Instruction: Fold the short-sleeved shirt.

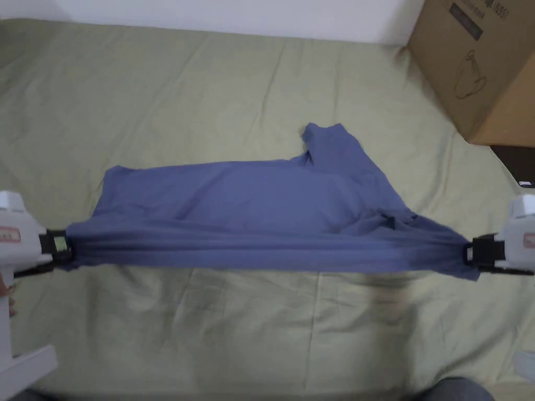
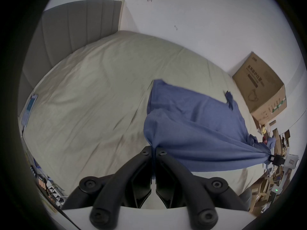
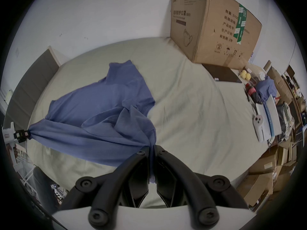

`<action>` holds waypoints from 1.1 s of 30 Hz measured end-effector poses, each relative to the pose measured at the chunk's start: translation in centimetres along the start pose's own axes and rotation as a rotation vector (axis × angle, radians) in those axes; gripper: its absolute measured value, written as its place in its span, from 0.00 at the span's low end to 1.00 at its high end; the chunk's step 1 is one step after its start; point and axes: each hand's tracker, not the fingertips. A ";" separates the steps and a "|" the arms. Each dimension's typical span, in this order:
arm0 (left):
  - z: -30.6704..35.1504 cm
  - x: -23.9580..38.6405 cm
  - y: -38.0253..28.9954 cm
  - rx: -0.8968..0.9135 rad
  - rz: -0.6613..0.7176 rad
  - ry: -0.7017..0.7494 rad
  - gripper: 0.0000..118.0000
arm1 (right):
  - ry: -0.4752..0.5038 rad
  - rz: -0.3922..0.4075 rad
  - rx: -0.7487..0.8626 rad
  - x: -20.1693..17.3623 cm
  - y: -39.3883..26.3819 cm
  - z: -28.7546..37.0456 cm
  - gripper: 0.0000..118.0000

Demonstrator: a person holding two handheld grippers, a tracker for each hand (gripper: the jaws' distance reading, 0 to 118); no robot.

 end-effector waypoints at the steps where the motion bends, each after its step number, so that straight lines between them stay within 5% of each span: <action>1: -0.4 -0.4 -1.5 -0.021 0.012 0.016 0.00 | -0.012 0.000 -0.019 -0.3 -1.4 -0.4 0.03; 3: -1.3 -1.1 -3.9 -0.078 0.012 0.041 0.01 | -0.020 0.022 -0.069 -1.2 -3.9 -1.3 0.03; 5: -1.7 -1.3 -5.6 -0.109 0.064 0.046 0.19 | -0.013 0.028 -0.080 -1.6 -5.7 -2.1 0.09; 6: -1.8 -1.5 -5.9 -0.116 0.087 0.068 0.34 | -0.022 0.029 -0.079 -1.8 -6.2 -2.2 0.24; 7: -1.7 -1.5 -5.9 -0.114 0.081 0.115 0.58 | -0.043 0.045 -0.079 -1.6 -6.2 -2.4 0.58; 8: -1.6 -1.6 -5.7 -0.097 0.056 0.150 0.72 | -0.055 0.057 -0.070 -1.6 -6.2 -2.3 0.80; 9: -1.2 -1.4 -5.4 -0.070 0.018 0.174 0.84 | -0.069 0.064 -0.054 -1.5 -6.0 -2.0 0.87; 13: 2.9 1.2 -3.1 0.185 -0.076 0.137 0.94 | -0.091 0.070 0.174 -1.9 -3.6 1.9 0.87; 19: 8.2 7.3 -1.7 0.553 -0.240 0.103 0.94 | -0.060 0.075 0.636 -5.7 -1.6 8.3 0.87; 23: 9.3 10.1 -2.6 0.699 -0.334 0.097 0.92 | 0.016 0.070 0.748 -8.5 -1.5 9.9 0.93; 24: 9.1 10.4 -2.8 0.711 -0.349 0.093 0.90 | 0.033 0.075 0.764 -9.1 -1.6 10.1 0.93; 26: 9.2 10.8 -3.2 0.712 -0.360 0.064 0.69 | 0.016 0.072 0.775 -10.2 -1.8 10.3 0.90; 27: 9.2 10.9 -3.3 0.711 -0.359 0.054 0.54 | 0.014 0.070 0.781 -10.8 -1.8 10.5 0.86; 28: 8.9 10.8 -3.3 0.711 -0.351 0.045 0.29 | 0.012 0.070 0.780 -11.2 -1.8 10.6 0.72; 30: 8.7 10.7 -3.1 0.698 -0.333 0.035 0.00 | 0.025 0.059 0.777 -11.6 -1.8 10.6 0.30; 31: 8.7 10.6 -3.1 0.698 -0.321 0.017 0.00 | 0.043 0.048 0.771 -11.5 -1.7 10.3 0.00; 33: 8.6 10.3 -2.7 0.670 -0.321 0.008 0.00 | 0.063 0.031 0.766 -11.7 -1.5 10.1 0.00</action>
